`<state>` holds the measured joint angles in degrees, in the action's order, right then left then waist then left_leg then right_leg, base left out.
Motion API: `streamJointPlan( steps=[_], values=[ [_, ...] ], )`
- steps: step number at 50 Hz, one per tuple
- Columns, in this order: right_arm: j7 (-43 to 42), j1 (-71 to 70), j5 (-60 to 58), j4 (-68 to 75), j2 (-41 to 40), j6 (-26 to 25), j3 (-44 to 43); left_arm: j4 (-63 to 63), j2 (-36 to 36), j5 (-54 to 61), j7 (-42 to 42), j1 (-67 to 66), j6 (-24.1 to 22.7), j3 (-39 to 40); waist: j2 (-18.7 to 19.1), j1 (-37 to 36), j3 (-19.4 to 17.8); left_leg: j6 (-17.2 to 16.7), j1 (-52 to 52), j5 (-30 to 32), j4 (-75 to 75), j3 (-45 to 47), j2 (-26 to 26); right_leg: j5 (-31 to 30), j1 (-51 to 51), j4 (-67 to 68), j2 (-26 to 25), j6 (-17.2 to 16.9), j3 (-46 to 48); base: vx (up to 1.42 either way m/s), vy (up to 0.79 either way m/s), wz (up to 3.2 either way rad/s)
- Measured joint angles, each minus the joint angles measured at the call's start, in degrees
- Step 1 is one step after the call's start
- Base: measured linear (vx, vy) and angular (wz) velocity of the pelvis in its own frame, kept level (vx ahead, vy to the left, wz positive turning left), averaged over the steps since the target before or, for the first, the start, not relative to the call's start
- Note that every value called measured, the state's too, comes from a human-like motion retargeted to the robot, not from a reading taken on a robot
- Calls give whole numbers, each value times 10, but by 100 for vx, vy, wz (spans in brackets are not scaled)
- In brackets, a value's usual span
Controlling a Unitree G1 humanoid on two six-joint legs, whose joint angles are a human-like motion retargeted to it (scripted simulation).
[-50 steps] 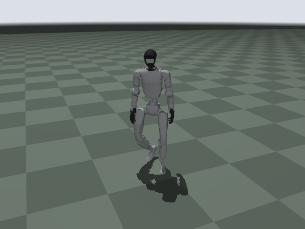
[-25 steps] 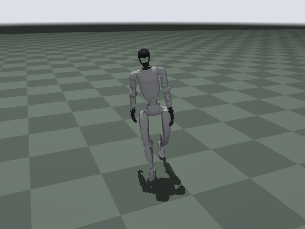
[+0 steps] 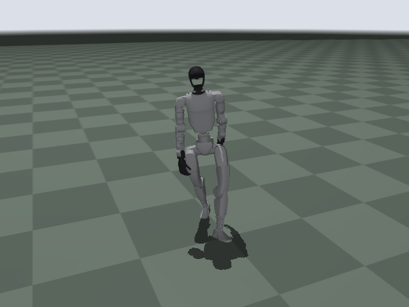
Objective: Upper body actions
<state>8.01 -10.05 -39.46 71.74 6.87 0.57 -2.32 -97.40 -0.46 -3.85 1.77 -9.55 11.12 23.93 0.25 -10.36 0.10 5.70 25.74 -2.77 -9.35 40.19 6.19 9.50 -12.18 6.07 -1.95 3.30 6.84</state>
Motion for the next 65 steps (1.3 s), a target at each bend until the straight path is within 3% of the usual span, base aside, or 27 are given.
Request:
streamJointPlan(
  steps=[3, 5, 8, 10, 13, 18, 23, 27, 30, 32, 35, 38, 41, 45, 47, 50, 55, 58, 60, 62, 65],
  values=[
    [-8, 28, -13, 46, -2, -8, -12, 0, -10, 30, -10, 9, 7, 20, -24, -9, 19, -2, 8, -26, -72, -85, -2, -97, -10, 40, 19, 1, 19, 63, 44, 5],
    [-20, 52, -28, 76, -1, -15, -20, 0, -17, 53, -14, 23, -1, 25, -33, -32, 13, -4, -25, -53, -76, -103, -10, -185, -6, 116, 44, 9, 22, 73, 54, -17],
    [-40, 67, -61, 115, 13, -25, -21, 9, -17, 90, -19, 64, -12, 22, 5, -1, 5, -10, -86, -94, -71, -127, 4, -271, 24, 268, 51, 53, 109, 57, 53, 79],
    [-52, 79, -85, 124, 20, -40, -17, 20, -21, 107, -19, 90, -16, 15, 25, 33, 0, -16, -116, -113, -70, -144, 11, -213, 51, 381, 82, 80, 182, 63, 54, 109],
    [-68, 108, -100, 116, 23, -45, -28, 26, -39, 114, -21, 142, -18, -26, 49, 93, -15, -16, -165, -125, -49, -175, 9, -161, 105, 452, 88, 103, 216, 51, 37, 148],
    [-72, 158, -62, 97, 22, -26, -66, 52, -72, 66, -46, 241, -16, -102, 46, 150, -33, -16, -231, -140, -10, -204, -21, -153, 206, 329, 30, 50, 162, 49, 34, 133],
    [-78, 181, -33, 130, 27, -40, -102, 102, -86, 32, -54, 317, -27, -162, -8, 186, -58, -7, -313, -165, 20, -263, -110, -177, 239, 48, 48, -8, 114, 58, 28, 120],
    [-89, 188, -37, 165, 38, -60, -120, 135, -81, 17, -48, 343, -46, -188, -12, 206, -79, -9, -394, -193, 34, -313, -132, -143, 263, -79, 42, -86, 72, 78, 28, 104],
    [-93, 204, -46, 171, 43, -71, -125, 145, -71, 13, -53, 333, -52, -197, -11, 212, -67, -19, -429, -202, 28, -329, -139, -144, 259, -65, 44, -81, 64, 95, 28, 63],
    [-89, 192, -53, 171, 48, -85, -136, 148, -63, 15, -55, 318, -56, -194, -7, 217, -55, -31, -432, -189, 4, -330, -141, -158, 261, -36, 34, -46, 30, 88, 24, 68],
    [-87, 185, -47, 168, 48, -88, -145, 129, -57, 12, -36, 276, -51, -187, -6, 241, -31, -55, -440, -108, -44, -339, -145, -224, 235, -20, 49, -56, 15, 89, 18, 81],
    [-74, 181, -23, 165, 45, -90, -161, 87, -40, -2, -35, 223, -34, -176, 6, 237, -5, -90, -375, 36, -202, -311, -111, -170, 208, 6, 57, -42, 22, 109, 18, 49],
    [-58, 163, 13, 153, 35, -91, -155, 41, -40, 4, -27, 186, -17, -175, -19, 213, -19, -103, -313, 123, -375, -265, -89, -138, 151, -2, 82, -39, 30, 74, 20, 10],
    [-44, 106, 28, 136, 30, -88, -112, 5, -46, -3, 11, 147, 13, -150, -38, 181, -60, -40, -232, 42, -517, -172, 1, -93, 88, 0, 90, -33, 30, 53, 23, -16],
    [-32, 80, 6, 115, 30, -79, -90, 1, -45, -5, 13, 123, 9, -138, -34, 152, -66, -29, -178, 17, -528, -141, 30, -79, 77, -5, 81, -28, 17, 45, 26, -54],
    [-14, 59, -30, 71, 29, -57, -53, 0, -41, -10, 7, 81, 8, -121, -23, 119, -56, -48, -96, 3, -450, -136, 31, -57, 66, -13, 64, -22, 7, 59, 35, -35],
    [-12, 34, -59, 14, 35, -23, -21, 0, -24, -17, 10, 26, 15, -87, 4, 59, -58, -92, -40, 19, -124, -163, 0, -14, 24, -22, 25, -16, -12, 48, 39, -41],
    [-13, 23, -56, 7, 35, -13, -10, 0, -14, -15, 14, 5, 8, -55, 3, 35, -55, -93, -27, -13, 38, -164, -13, 12, -7, -26, 22, -18, -24, 51, 44, -37],
    [-11, 19, -49, 15, 33, -14, 1, 0, -11, -15, 17, -8, 5, -31, -3, 39, -51, -99, -30, -29, 67, -137, -8, 27, -25, -18, 26, -19, -16, 66, 57, 5],
    [-9, 25, -50, 27, 28, -21, 3, 0, -8, -11, 19, -17, 8, -19, -6, 28, -40, -45, -40, 1, 32, -86, 6, 19, -37, -1, 28, -19, -26, 64, 59, -42],
    [-15, 44, -57, 48, 17, -32, -8, 0, -10, -3, 18, -17, 19, -1, -3, 26, -12, -47, -47, 63, -9, -72, 24, -48, -40, 38, 27, -16, -30, 63, 64, -6]
  ],
)
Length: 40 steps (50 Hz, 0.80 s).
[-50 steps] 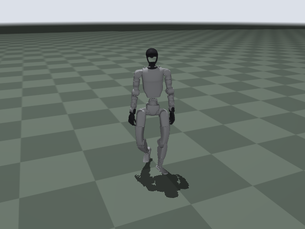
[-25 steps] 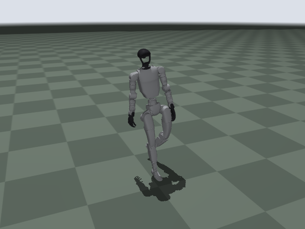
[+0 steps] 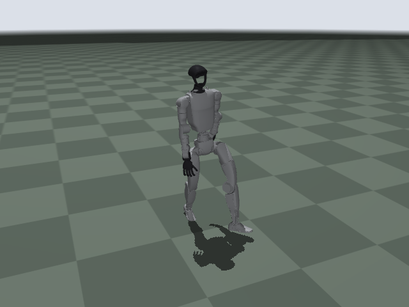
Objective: Upper body actions
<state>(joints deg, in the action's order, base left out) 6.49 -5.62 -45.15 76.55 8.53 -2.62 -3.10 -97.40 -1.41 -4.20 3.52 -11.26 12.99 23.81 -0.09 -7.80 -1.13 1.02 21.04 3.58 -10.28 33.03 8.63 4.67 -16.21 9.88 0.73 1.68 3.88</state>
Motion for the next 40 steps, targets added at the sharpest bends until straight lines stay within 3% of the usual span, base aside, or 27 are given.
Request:
streamJointPlan(
  steps=[3, 5, 7, 9, 10, 12, 16, 21, 25, 27, 30, 32, 34, 36, 38, 40],
  values=[
    [-50, 40, -10, 8, -11, -39, -2, 2, -6, 11, -4, 14, -8, 2, 9, 3, -4, 3, -20, -46, -44, -83, -9, -123, 12, 124, 24, 34, 26, 68, 67, 31],
    [-96, 66, -42, 8, -11, -51, 12, 13, -10, 26, -7, 30, -12, -8, 24, 21, -12, 0, -57, -75, -49, -91, -2, -185, 34, 240, 44, 79, 89, 67, 71, 60],
    [-122, 75, -99, 0, -5, -60, 33, 15, -22, 42, -10, 69, -11, -18, 37, 32, -27, 2, -98, -99, -46, -62, 6, -165, 65, 359, 86, 126, 170, 48, 59, 60],
    [-133, 90, -164, -23, -4, -71, 47, 11, -36, 56, -17, 115, -8, -39, 42, 51, -41, 4, -130, -118, -37, -80, -12, -110, 96, 422, 100, 132, 194, 44, 52, 91],
    [-137, 99, -193, -39, -6, -73, 52, 8, -44, 61, -21, 138, -6, -51, 41, 61, -49, 4, -144, -124, -29, -96, -22, -102, 111, 432, 97, 133, 197, 36, 33, 120],
    [-156, 118, -213, -80, -8, -55, 66, 12, -64, 60, -31, 185, -5, -76, 48, 90, -57, -2, -164, -125, -12, -117, -17, -104, 155, 408, 42, 117, 201, 37, 23, 138],
    [-189, 157, -210, -162, -2, 9, 79, 54, -82, 42, -41, 255, -8, -129, 30, 120, -64, -1, -207, -144, 18, -155, -60, -108, 231, 257, -35, 29, 125, 51, 32, 99],
    [-188, 172, -189, -237, 6, 74, 77, 116, -86, 24, -39, 324, -22, -166, -24, 149, -80, 3, -275, -187, 31, -189, -140, -129, 273, -2, 3, -7, 94, 61, 31, 74],
    [-186, 176, -153, -277, 8, 103, 64, 147, -73, 12, -33, 347, -49, -180, -17, 163, -91, -4, -340, -228, 35, -217, -143, -97, 299, -129, 16, -38, 119, 81, 25, 58],
    [-183, 175, -135, -290, 11, 106, 57, 152, -65, 6, -24, 346, -54, -187, -14, 155, -89, -11, -364, -245, 29, -212, -146, -97, 295, -133, 27, -28, 154, 93, 22, 1],
    [-180, 169, -127, -301, 12, 102, 45, 149, -54, 3, -24, 327, -56, -190, -6, 155, -65, -28, -383, -242, 16, -209, -146, -138, 295, -93, 41, 45, 198, 93, 18, 21],
    [-182, 164, -132, -296, 8, 94, 35, 133, -52, -2, -20, 302, -54, -185, -3, 169, -39, -42, -388, -202, -4, -220, -147, -177, 295, -66, 55, 51, 201, 99, 12, 46],
    [-184, 160, -132, -280, 3, 84, 24, 108, -44, -16, -22, 268, -44, -167, 4, 178, -13, -46, -368, -126, -63, -224, -141, -151, 295, -29, 62, 52, 180, 99, 9, 50],
    [-181, 160, -120, -269, -1, 74, 10, 80, -30, -22, -34, 231, -32, -149, 4, 173, 0, -34, -319, -39, -182, -212, -124, -118, 279, -16, 69, 47, 157, 114, 8, 0],
    [-174, 156, -102, -263, -3, 71, 2, 48, -27, -6, -35, 202, -27, -138, -13, 156, 0, -3, -272, 8, -310, -164, -111, -98, 253, -19, 91, 41, 163, 76, 12, -70],
    [-166, 141, -86, -257, -1, 69, 6, 16, -34, 10, -13, 183, -19, -123, -26, 148, -9, 28, -225, -38, -431, -122, -86, -79, 233, -17, 98, 38, 153, 71, 16, -64]
  ],
)
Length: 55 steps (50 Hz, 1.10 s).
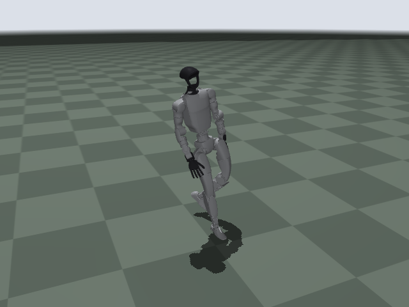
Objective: Upper body actions
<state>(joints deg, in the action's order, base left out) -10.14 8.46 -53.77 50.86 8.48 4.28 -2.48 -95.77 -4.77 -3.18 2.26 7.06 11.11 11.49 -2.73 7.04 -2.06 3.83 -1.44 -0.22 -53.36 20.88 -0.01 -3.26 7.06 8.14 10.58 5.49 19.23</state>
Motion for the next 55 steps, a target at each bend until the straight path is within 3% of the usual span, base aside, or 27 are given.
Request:
streamJointPlan(
  steps=[3, 7, 10, 16, 20, 25, 29, 31, 33, 38, 40, 42, 46, 50, 53, 55],
  values=[
    [7, -23, 1, 8, 6, -7, 13, -9, 7, -2, 23, -41, 18, 26, -4, -21, -22, 10, 80, -68, -106, 5, 14, 17, -32, -7, -12, 2, -29, 70, 18, -100],
    [14, -46, -4, 4, 12, 4, 38, 0, 20, -11, 24, -99, 4, 47, -1, -56, -39, -13, 181, -97, -107, -1, -7, 30, -54, -18, -40, 8, -78, 53, 15, -118],
    [16, -56, -9, 4, 15, 14, 57, -9, 30, -30, 28, -129, 3, 55, 14, -72, -43, -22, 229, -86, -9, -11, -11, 44, -73, -25, -71, 12, -101, 56, 19, -90],
    [24, -68, -2, 21, -1, 12, 95, -16, 41, -58, 51, -155, 16, 51, 49, -102, -60, -42, 220, -5, 367, 17, 5, 81, -143, -44, -151, 29, -155, 50, 21, -92],
    [34, -68, 8, 33, -15, 19, 121, -14, 33, -89, 65, -152, 11, 46, 50, -86, -55, -43, 193, -11, 492, 34, -1, 127, -194, -33, -173, 32, -153, 55, 21, -1],
    [33, -56, 2, 52, -33, 22, 137, 24, 18, -96, 59, -141, 19, 59, 35, -89, 8, 11, 177, 41, 469, 51, 10, 133, -204, 12, -179, 30, -138, 61, 26, 9],
    [44, -58, 12, 73, -44, 22, 153, 56, 11, -39, 30, -111, 17, 90, 11, -113, 21, 12, 145, -8, 445, 24, 9, 6, -196, 119, -152, 24, -94, 54, 24, -30],
    [55, -73, 19, 73, -45, 29, 162, 76, 13, 3, 21, -84, 14, 102, 18, -117, 7, 9, 111, -30, 445, 34, 23, -73, -180, 203, -133, -1, -42, 35, 25, 3],
    [63, -89, 20, 69, -41, 41, 175, 97, 16, 46, 19, -62, 7, 110, 25, -120, 2, 5, 84, -48, 448, 38, 34, -115, -151, 289, -124, -35, -18, 35, 24, -2],
    [59, -105, 9, 52, -44, 44, 195, 122, 15, 107, 14, -12, -5, 109, 52, -104, 3, -3, 38, -72, 464, 19, 52, 8, -68, 430, -58, 26, 64, 37, 19, 30],
    [58, -104, 24, 41, -47, 47, 195, 129, 12, 107, 7, 7, -10, 99, 56, -94, 0, -4, 28, -78, 469, 1, 50, 30, -38, 414, -46, 29, 74, 28, 12, 78],
    [62, -102, 41, 33, -50, 55, 196, 136, 8, 99, 7, 18, -15, 78, 51, -85, -3, -4, 19, -83, 473, -16, 39, 26, -9, 356, -46, 9, 51, 36, 10, 86],
    [79, -98, 59, 21, -54, 59, 200, 145, -8, 63, 13, 32, -18, 35, 25, -72, -14, -3, -3, -94, 484, -45, 0, -18, 29, 181, -53, -42, -64, 38, 7, 80],
    [87, -94, 66, 11, -57, 60, 202, 133, -19, 30, 3, 33, -18, 10, 5, -59, -35, -6, -33, -104, 493, -84, -33, -39, 33, 29, -50, -70, -195, 40, 2, 97],
    [95, -88, 69, 3, -59, 62, 200, 109, -18, 22, -2, 23, -6, 8, 2, -44, -47, -11, -57, -109, 502, -126, -44, -33, 20, -25, -50, -107, -240, 40, -1, 119],
    [101, -85, 73, -1, -61, 62, 199, 93, -15, 20, -5, 11, 3, 19, 4, -43, -46, -18, -67, -115, 507, -144, -44, -33, 12, -39, -57, -108, -253, 50, -7, 80]
  ],
)
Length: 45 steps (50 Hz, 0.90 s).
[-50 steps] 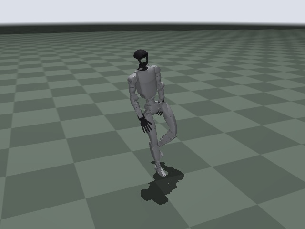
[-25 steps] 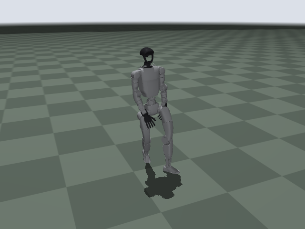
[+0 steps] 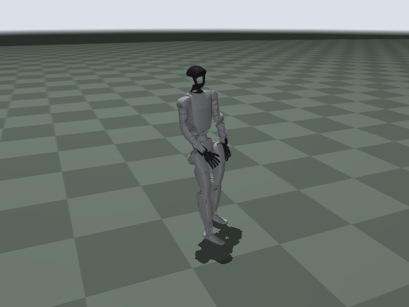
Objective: Upper body actions
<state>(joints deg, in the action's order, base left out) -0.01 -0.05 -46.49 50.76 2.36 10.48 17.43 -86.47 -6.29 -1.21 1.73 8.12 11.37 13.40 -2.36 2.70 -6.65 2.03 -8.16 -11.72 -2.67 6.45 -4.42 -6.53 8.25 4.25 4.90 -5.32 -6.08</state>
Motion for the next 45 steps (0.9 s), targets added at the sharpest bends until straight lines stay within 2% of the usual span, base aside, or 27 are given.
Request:
streamJointPlan(
  steps=[3, 5, 7, 10, 12, 15, 17, 21, 22, 25, 27, 30, 45],
  values=[
    [10, 3, 17, -2, -5, -4, -2, -28, -1, 7, 4, -25, 5, 16, -8, -6, 7, -12, -3, -19, -7, -19, -8, -40, -10, 0, 15, -19, 53, 51, -9, 67],
    [18, 8, 33, 4, -8, -6, -4, -44, -3, 13, 9, -51, 12, 23, -5, -6, 11, -25, 0, -36, -28, -36, 1, -21, -21, 15, 1, 4, 42, 62, -14, 97],
    [33, 6, 51, 10, -8, -11, -13, -63, 0, 21, 4, -68, 15, 26, 3, -4, 8, -34, 20, -46, -74, -53, 13, -1, -30, 28, -3, 10, 35, 40, -12, 112],
    [58, 10, 66, 9, -1, -13, -20, -87, 6, 35, -15, -92, 2, 35, 11, 1, 13, -61, 70, -3, -159, -42, 36, 20, -50, 22, -2, 25, 66, 37, -13, 126],
    [55, 11, 66, 9, 3, -15, -19, -94, 7, 34, -10, -100, 1, 40, 12, 18, 18, -75, 94, 14, -195, -8, 57, 31, -57, 18, 4, 31, 100, 20, -7, 144],
    [43, 15, 69, 15, 5, -24, -19, -84, 13, 16, -11, -113, 5, 45, 3, 6, 15, -64, 104, -6, -217, 104, 77, 38, -68, 15, 16, 38, 115, 22, -9, 58],
    [46, 15, 73, 19, 5, -26, -17, -75, 14, 10, -15, -119, -2, 47, 5, -4, 13, -75, 104, -14, -199, 145, 81, 43, -75, 11, 9, 45, 122, 16, -5, 29],
    [55, 18, 71, 21, 3, -28, -14, -62, 21, 5, -20, -125, -7, 46, 23, -6, 16, -95, 106, -18, -125, 139, 62, 52, -90, 0, -14, 55, 145, 14, -1, 40],
    [55, 19, 72, 21, 2, -28, -14, -60, 23, 4, -20, -125, -7, 46, 28, -8, 18, -90, 107, -10, -106, 129, 55, 54, -94, -2, -19, 57, 148, 11, 2, 21],
    [55, 22, 76, 23, 1, -31, -16, -53, 31, 3, -19, -123, -8, 43, 37, -3, 27, -41, 102, 19, -62, 101, 32, 60, -101, -8, -23, 57, 162, 12, 4, 37],
    [60, 22, 79, 29, -3, -37, -15, -45, 35, 0, -15, -121, -9, 44, 44, 1, 31, -56, 98, 26, -50, 100, 45, 62, -104, -11, -31, 60, 164, 7, 7, 18],
    [66, 22, 92, 35, -10, -49, -14, -28, 38, -6, -11, -115, -12, 42, 45, 12, 33, -58, 93, 29, -38, 88, 40, 63, -110, -17, -30, 62, 170, 0, 4, 21],
    [68, 39, 96, 46, -14, -53, -14, 9, 29, 2, -12, -96, -17, 35, 50, 23, 49, -43, 77, 11, -20, 104, 36, 60, -111, -29, -38, 65, 151, 3, 2, -5]
  ],
)
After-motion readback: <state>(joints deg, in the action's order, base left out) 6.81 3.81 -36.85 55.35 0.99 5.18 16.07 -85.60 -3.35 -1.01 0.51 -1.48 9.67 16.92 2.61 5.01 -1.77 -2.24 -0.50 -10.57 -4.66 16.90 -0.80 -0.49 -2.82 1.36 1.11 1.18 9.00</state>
